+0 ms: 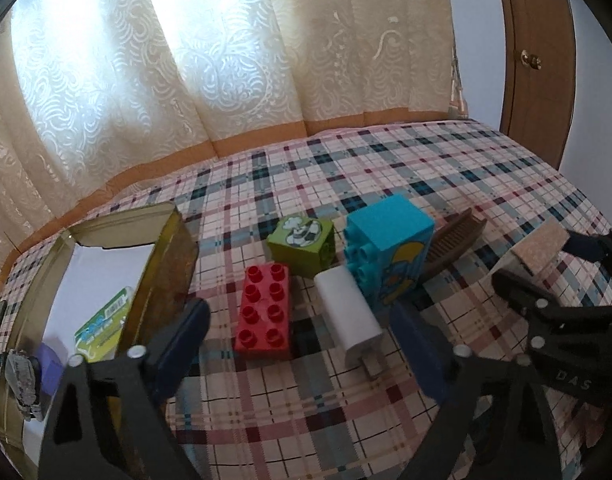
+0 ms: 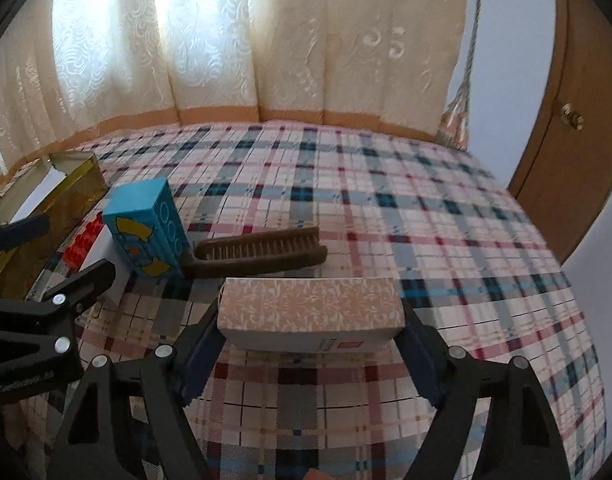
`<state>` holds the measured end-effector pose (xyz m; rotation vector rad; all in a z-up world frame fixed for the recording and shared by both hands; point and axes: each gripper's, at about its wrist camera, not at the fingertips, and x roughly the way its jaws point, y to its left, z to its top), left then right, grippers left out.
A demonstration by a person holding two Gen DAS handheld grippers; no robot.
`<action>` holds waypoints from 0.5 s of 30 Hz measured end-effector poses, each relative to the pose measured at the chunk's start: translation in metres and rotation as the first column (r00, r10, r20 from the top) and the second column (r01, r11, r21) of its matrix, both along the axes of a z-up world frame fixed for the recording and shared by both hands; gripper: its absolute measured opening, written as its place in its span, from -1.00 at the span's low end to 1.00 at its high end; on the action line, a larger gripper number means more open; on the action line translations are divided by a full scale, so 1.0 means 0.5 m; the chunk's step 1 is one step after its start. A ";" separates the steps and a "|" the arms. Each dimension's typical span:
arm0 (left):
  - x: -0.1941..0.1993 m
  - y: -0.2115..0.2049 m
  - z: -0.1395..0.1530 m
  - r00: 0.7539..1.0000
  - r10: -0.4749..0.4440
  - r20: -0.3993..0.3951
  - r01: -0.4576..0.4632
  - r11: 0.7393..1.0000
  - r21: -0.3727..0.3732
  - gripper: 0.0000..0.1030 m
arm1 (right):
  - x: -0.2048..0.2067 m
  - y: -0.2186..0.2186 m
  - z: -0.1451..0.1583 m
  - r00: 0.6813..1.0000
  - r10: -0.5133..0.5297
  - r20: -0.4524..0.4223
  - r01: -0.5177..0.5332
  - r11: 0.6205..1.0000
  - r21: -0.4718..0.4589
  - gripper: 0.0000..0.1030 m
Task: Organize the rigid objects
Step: 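Move the right gripper to the pink patterned box while the left moves to the white cylinder, then grasp the pink patterned box with the right gripper while the left grasps the white cylinder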
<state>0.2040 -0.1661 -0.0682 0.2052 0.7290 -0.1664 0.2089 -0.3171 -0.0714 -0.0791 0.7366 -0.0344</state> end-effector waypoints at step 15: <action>0.019 -0.032 -0.021 0.999 -0.038 -0.034 0.039 0.999 0.023 -0.38 | -0.009 0.006 0.007 0.999 -0.033 0.036 0.034 0.998 -0.049 0.59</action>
